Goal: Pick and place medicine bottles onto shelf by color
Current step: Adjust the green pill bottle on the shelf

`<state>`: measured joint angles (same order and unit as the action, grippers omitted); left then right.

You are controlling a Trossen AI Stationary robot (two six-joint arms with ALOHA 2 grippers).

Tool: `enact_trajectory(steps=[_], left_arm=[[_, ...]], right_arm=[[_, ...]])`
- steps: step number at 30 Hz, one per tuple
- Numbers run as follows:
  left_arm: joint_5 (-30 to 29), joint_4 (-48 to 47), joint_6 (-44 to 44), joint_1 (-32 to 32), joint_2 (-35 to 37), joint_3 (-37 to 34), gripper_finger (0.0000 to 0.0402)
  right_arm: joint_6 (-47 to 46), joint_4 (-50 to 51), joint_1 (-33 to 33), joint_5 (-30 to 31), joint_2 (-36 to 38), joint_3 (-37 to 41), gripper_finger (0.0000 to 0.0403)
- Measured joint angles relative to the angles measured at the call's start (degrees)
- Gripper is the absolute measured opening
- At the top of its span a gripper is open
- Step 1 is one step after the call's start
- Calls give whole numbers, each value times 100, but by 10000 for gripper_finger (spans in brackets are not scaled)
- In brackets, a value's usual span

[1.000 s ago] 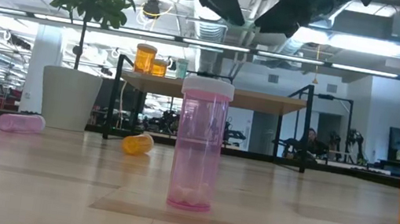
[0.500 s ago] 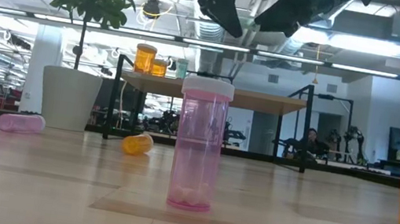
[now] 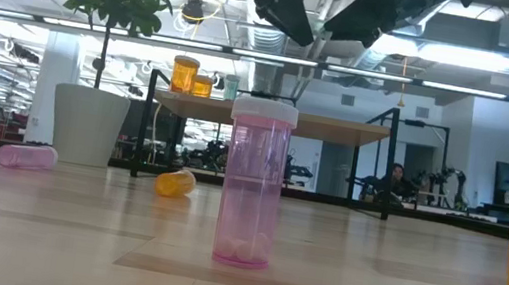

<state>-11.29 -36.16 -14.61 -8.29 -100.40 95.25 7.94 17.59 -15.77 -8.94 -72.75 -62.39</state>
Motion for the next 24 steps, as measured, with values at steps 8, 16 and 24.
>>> enact_trajectory(steps=[8,16,24], left_arm=[[81,40,-75,17,0,1,200],[23,180,-35,20,0,1,189],[58,251,24,46,26,7,205]], right_arm=[[1,0,-2,-1,0,0,146],[3,15,-11,1,0,0,150],[5,39,-11,1,0,0,147]])
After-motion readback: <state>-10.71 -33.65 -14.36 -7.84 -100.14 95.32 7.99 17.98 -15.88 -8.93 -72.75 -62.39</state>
